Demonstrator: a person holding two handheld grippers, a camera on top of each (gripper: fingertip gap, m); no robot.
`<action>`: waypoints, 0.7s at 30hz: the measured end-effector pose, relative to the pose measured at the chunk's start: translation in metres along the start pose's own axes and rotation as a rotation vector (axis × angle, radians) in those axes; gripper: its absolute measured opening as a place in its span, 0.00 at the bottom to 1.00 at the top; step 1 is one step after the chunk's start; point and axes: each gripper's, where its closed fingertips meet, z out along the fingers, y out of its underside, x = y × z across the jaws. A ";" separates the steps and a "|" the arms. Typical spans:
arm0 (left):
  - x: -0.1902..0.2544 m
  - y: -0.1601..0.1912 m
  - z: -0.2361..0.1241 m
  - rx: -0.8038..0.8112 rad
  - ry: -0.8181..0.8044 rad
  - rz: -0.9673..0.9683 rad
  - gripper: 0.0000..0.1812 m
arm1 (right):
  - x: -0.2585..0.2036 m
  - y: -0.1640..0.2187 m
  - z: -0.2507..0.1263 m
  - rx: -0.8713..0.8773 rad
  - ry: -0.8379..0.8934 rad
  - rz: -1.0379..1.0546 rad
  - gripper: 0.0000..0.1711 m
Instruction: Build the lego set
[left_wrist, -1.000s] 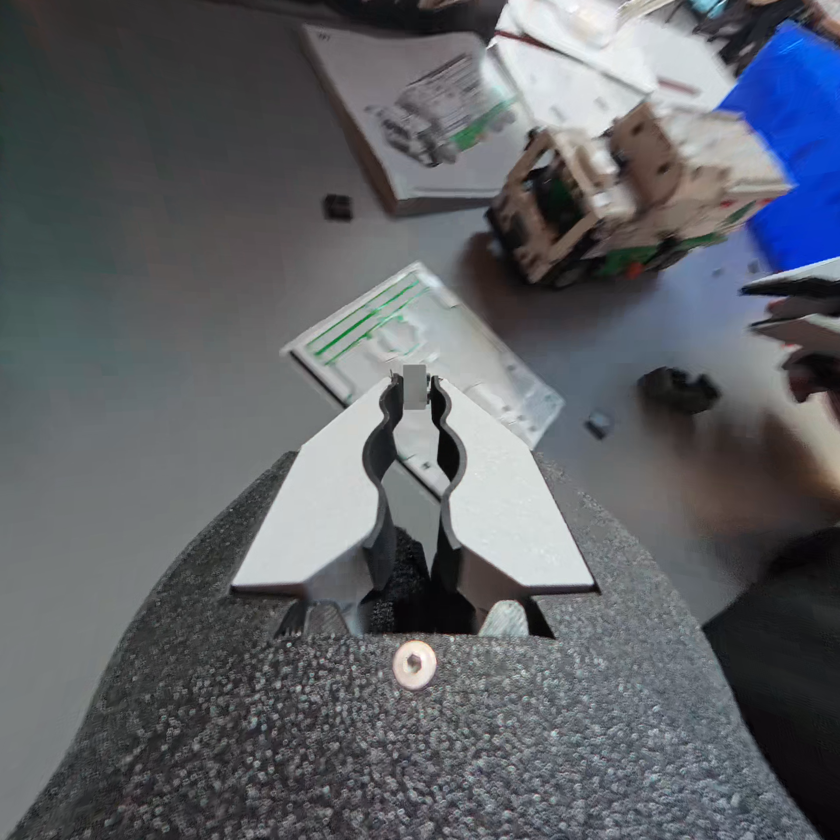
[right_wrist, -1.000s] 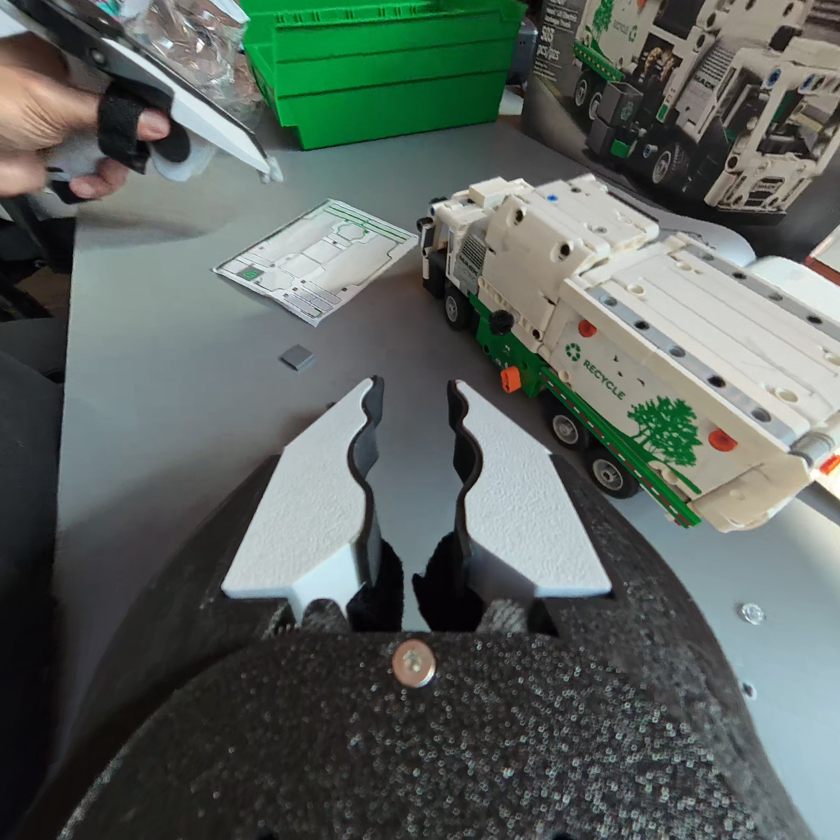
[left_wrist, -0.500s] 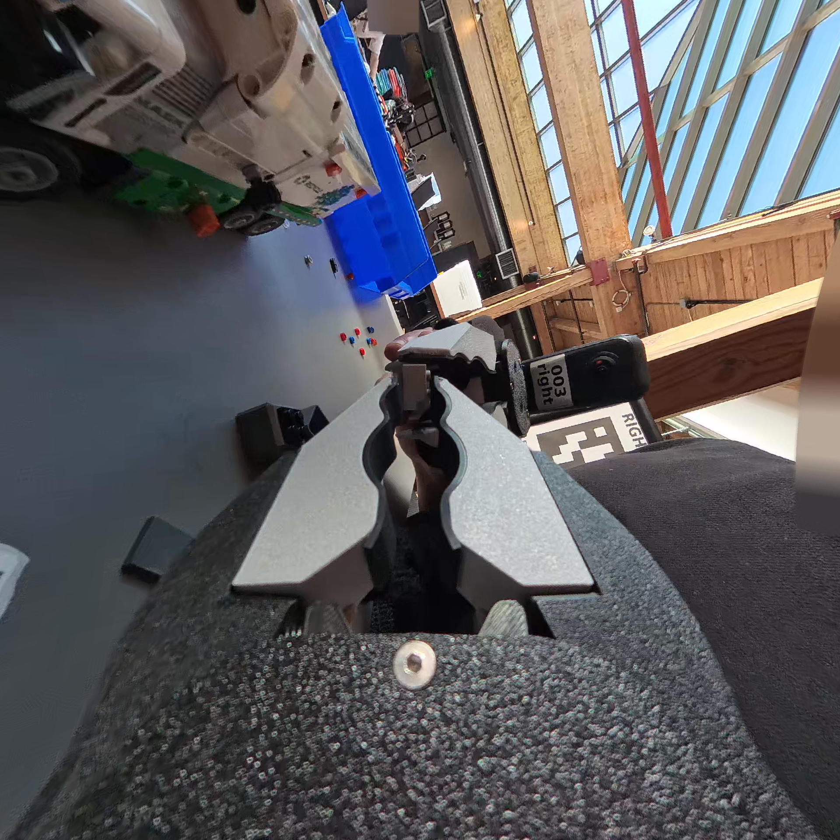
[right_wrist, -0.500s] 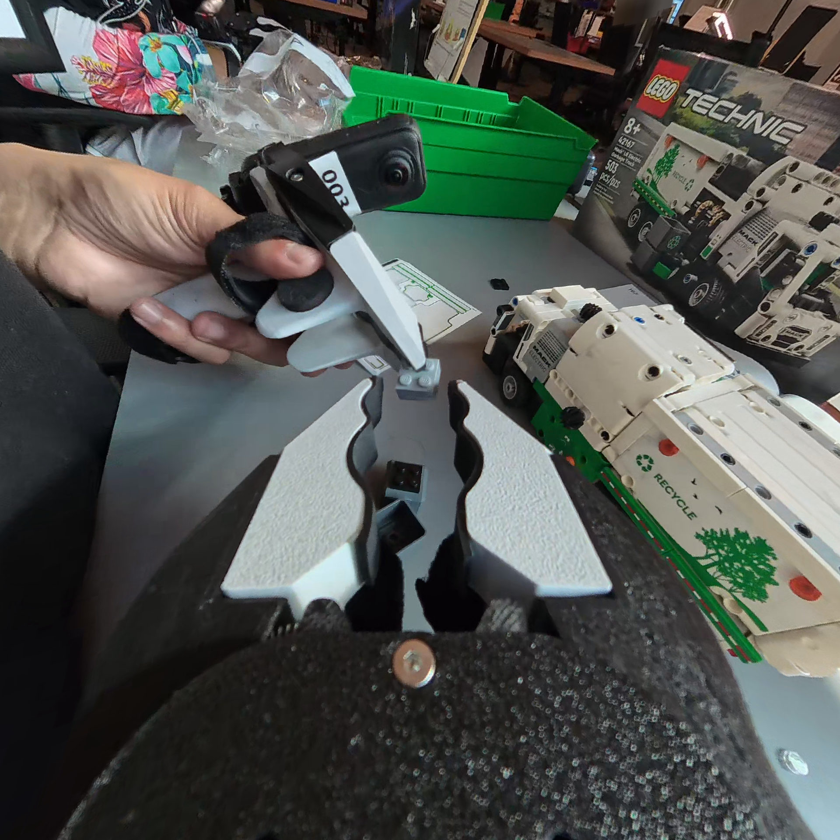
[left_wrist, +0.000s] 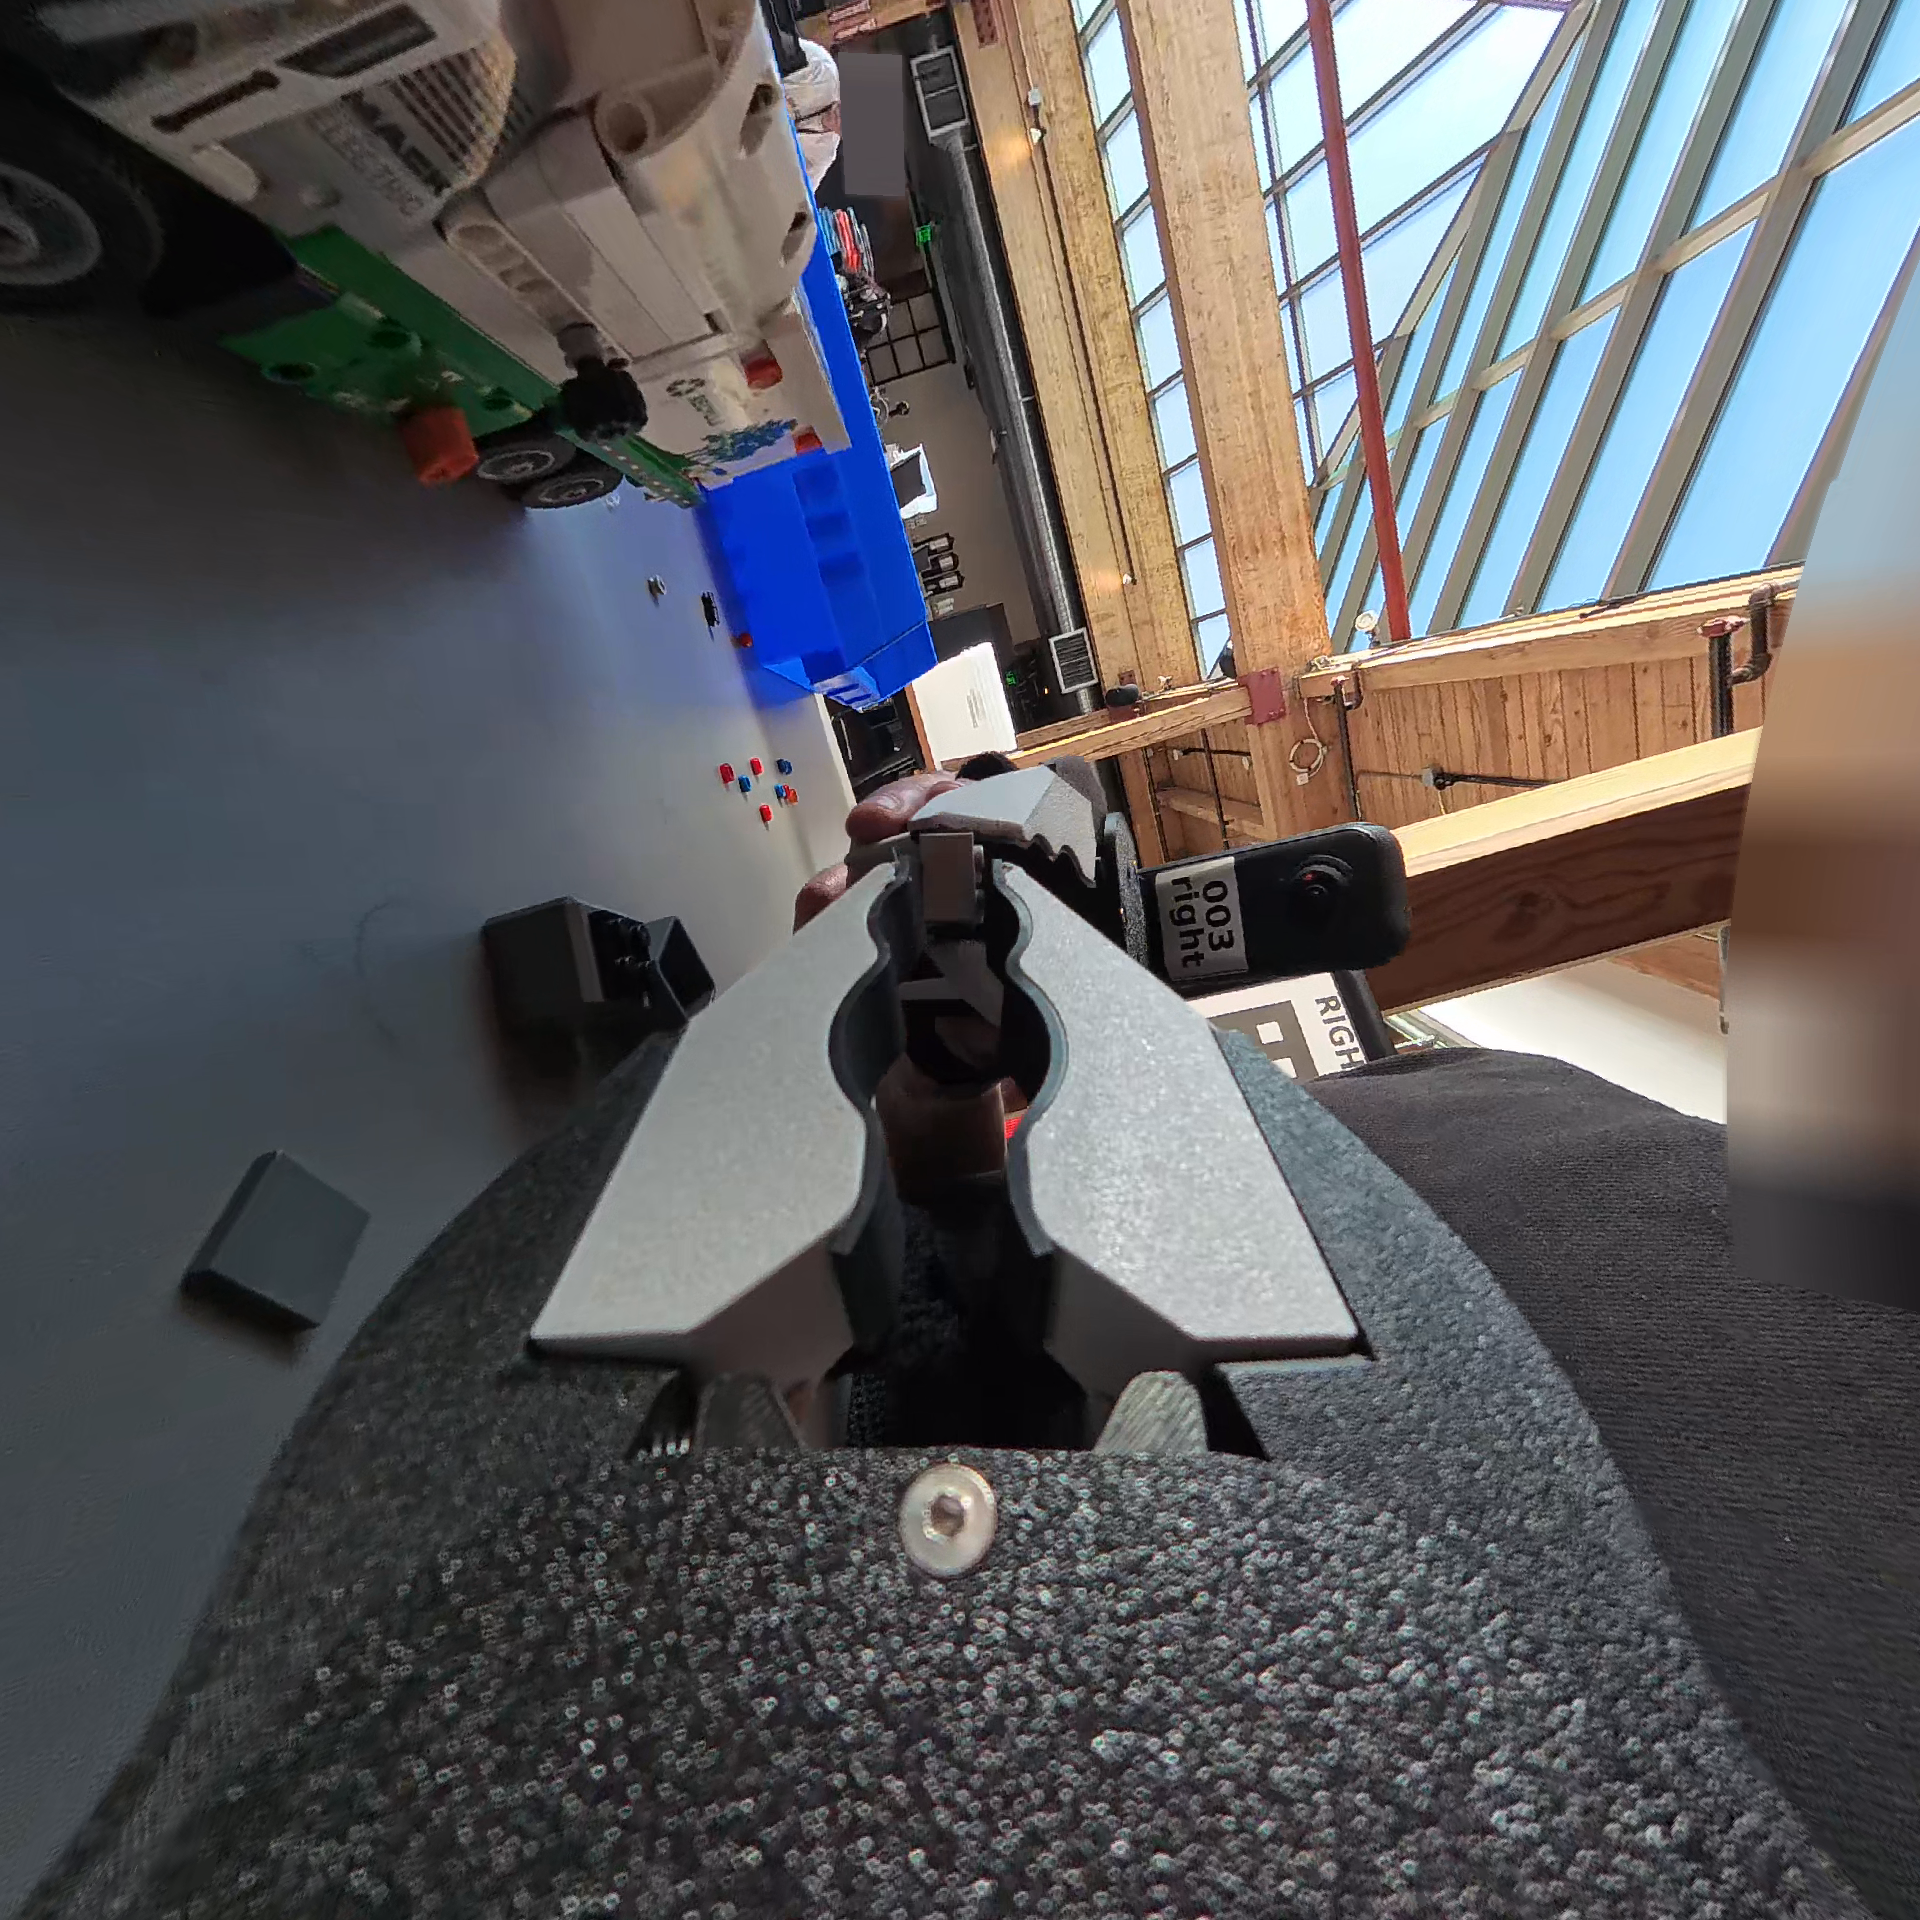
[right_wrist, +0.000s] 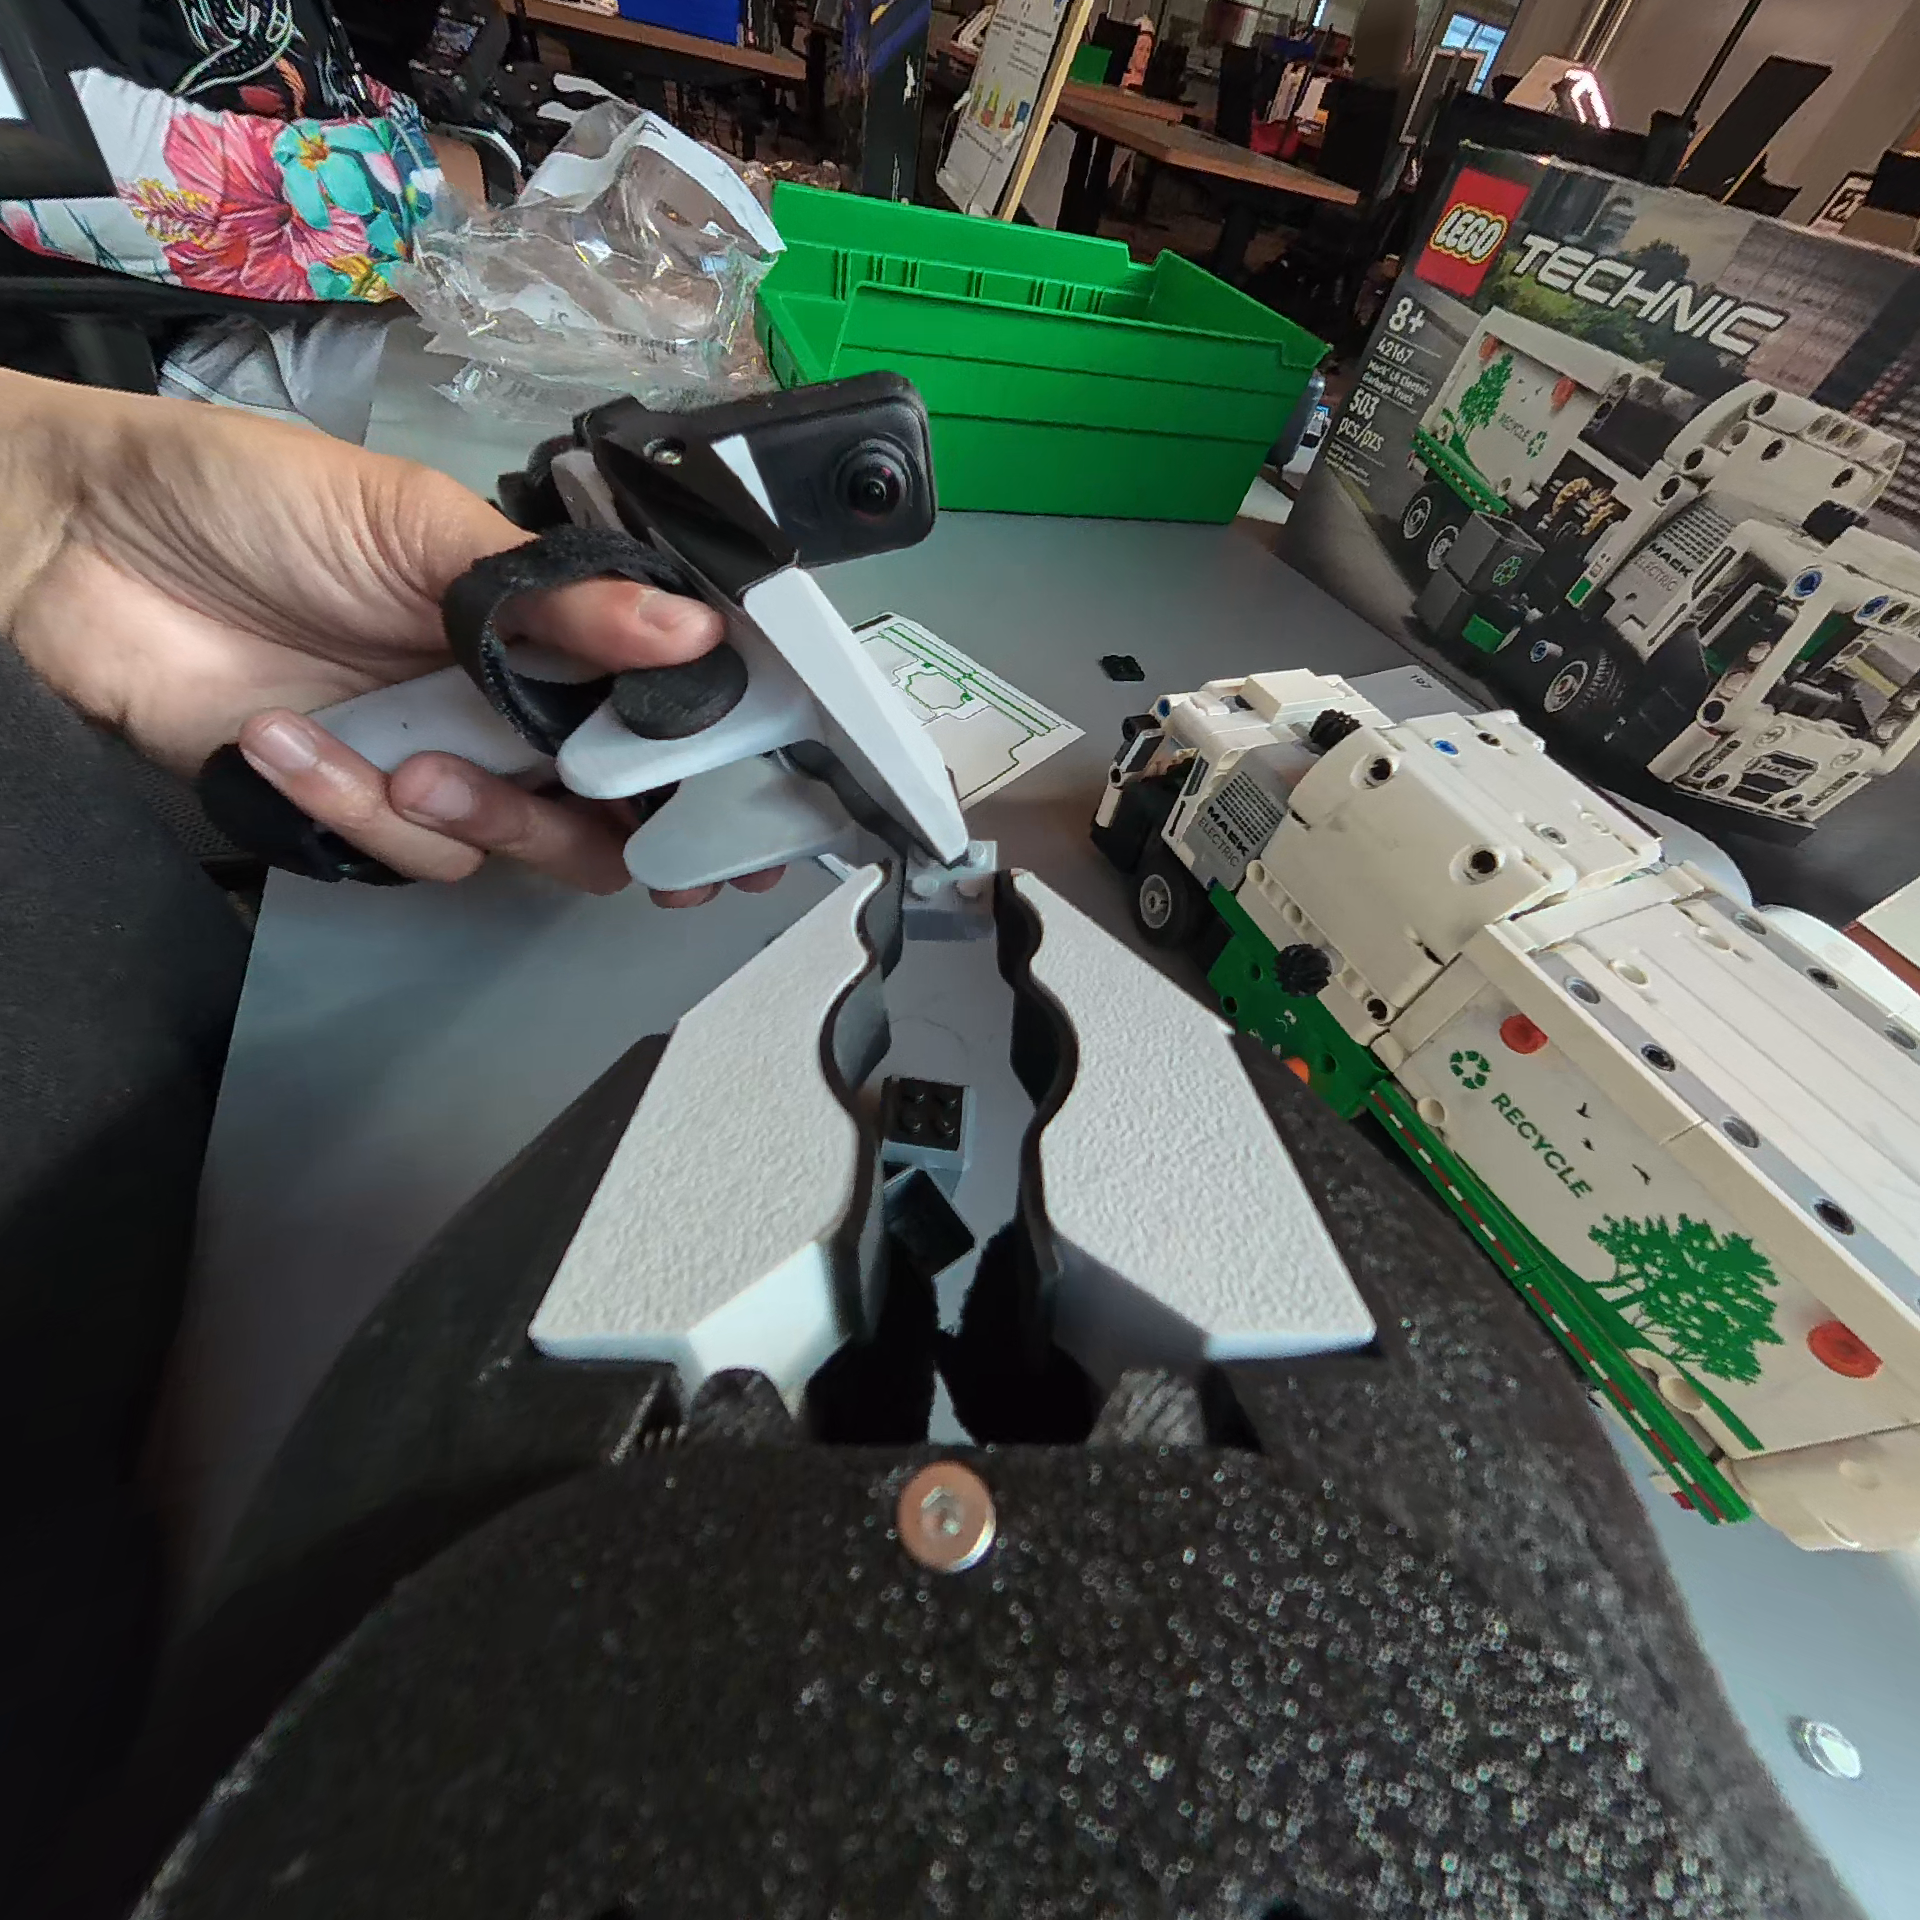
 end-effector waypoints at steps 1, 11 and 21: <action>0.000 0.000 0.000 0.004 0.000 -0.002 0.05 | 0.000 0.001 0.000 -0.006 0.008 -0.006 0.10; -0.022 -0.006 -0.018 -0.051 -0.217 0.278 0.09 | 0.004 0.028 -0.001 -0.139 -0.013 0.109 0.09; -0.057 -0.004 -0.035 -0.453 -0.565 1.054 0.23 | -0.004 0.062 0.006 -0.337 -0.115 0.217 0.09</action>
